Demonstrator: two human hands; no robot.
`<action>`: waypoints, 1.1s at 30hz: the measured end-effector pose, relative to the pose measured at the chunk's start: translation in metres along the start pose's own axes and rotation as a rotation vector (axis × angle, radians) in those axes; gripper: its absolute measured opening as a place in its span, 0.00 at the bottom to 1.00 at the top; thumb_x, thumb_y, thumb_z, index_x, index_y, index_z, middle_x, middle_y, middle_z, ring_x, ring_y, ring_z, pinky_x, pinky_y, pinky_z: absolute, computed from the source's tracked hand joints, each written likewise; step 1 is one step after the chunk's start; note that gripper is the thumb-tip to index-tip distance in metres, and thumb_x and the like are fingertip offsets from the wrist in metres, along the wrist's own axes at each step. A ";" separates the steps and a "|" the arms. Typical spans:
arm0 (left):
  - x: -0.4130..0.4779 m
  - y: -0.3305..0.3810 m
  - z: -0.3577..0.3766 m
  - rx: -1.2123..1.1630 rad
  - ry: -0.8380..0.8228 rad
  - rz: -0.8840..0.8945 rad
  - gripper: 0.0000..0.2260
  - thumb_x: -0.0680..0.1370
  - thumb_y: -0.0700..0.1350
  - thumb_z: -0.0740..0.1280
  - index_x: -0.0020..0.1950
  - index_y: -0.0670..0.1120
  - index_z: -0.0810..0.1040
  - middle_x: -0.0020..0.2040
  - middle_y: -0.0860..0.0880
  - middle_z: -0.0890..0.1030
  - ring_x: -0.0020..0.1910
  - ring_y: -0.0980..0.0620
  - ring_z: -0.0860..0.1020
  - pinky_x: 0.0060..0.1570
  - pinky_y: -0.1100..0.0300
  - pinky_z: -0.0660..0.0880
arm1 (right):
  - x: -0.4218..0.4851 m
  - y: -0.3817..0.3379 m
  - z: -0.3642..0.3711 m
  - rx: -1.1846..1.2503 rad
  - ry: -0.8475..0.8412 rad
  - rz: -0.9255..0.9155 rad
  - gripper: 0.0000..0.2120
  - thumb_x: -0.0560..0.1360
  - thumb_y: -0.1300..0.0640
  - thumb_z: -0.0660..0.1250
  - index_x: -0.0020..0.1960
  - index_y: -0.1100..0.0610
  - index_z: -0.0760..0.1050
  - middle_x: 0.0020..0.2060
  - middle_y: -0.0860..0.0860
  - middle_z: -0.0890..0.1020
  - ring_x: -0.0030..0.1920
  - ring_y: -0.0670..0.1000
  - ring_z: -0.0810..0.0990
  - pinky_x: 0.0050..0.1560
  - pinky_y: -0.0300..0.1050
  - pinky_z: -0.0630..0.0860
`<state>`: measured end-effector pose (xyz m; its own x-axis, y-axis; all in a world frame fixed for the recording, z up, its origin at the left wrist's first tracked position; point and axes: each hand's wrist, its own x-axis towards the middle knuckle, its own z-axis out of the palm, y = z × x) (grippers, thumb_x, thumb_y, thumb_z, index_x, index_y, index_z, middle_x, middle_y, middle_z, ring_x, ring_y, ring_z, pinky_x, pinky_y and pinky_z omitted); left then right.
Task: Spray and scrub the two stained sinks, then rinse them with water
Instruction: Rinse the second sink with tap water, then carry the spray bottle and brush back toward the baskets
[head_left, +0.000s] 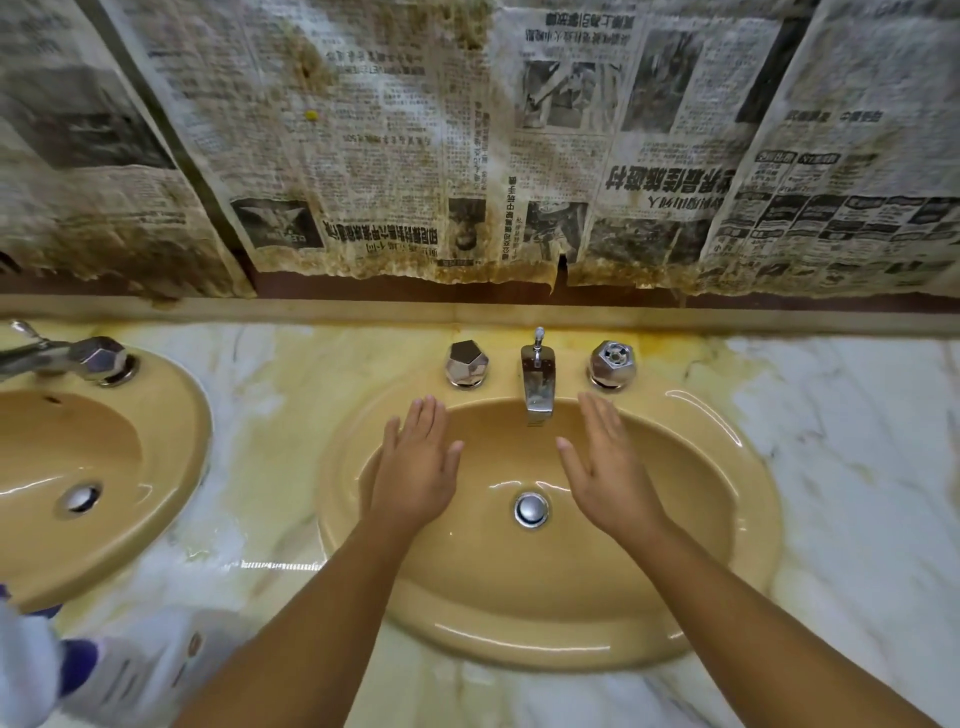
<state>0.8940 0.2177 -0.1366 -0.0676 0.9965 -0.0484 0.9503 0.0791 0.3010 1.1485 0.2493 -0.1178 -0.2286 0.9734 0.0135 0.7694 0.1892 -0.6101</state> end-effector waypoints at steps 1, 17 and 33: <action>-0.006 0.001 0.000 -0.028 -0.003 0.003 0.30 0.85 0.57 0.46 0.83 0.41 0.56 0.83 0.44 0.57 0.83 0.46 0.51 0.80 0.46 0.46 | -0.007 -0.006 0.002 0.028 -0.019 0.022 0.31 0.85 0.48 0.58 0.84 0.55 0.53 0.83 0.49 0.55 0.83 0.46 0.47 0.81 0.45 0.49; -0.106 -0.004 -0.015 -0.380 -0.009 0.081 0.25 0.87 0.49 0.55 0.83 0.45 0.55 0.83 0.48 0.56 0.82 0.54 0.51 0.74 0.71 0.40 | -0.093 -0.080 0.038 0.092 -0.083 -0.040 0.22 0.85 0.51 0.60 0.78 0.56 0.68 0.75 0.50 0.72 0.75 0.49 0.68 0.75 0.41 0.62; -0.254 0.013 -0.041 -0.426 0.213 -0.268 0.24 0.86 0.53 0.57 0.82 0.52 0.60 0.81 0.55 0.63 0.79 0.57 0.60 0.78 0.56 0.60 | -0.159 -0.122 0.053 0.200 -0.316 -0.387 0.20 0.85 0.52 0.61 0.75 0.58 0.72 0.71 0.51 0.75 0.72 0.50 0.71 0.71 0.40 0.64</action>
<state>0.9115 -0.0331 -0.0813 -0.3929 0.9196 0.0044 0.6868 0.2903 0.6664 1.0594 0.0647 -0.0869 -0.6652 0.7452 0.0470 0.4715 0.4680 -0.7475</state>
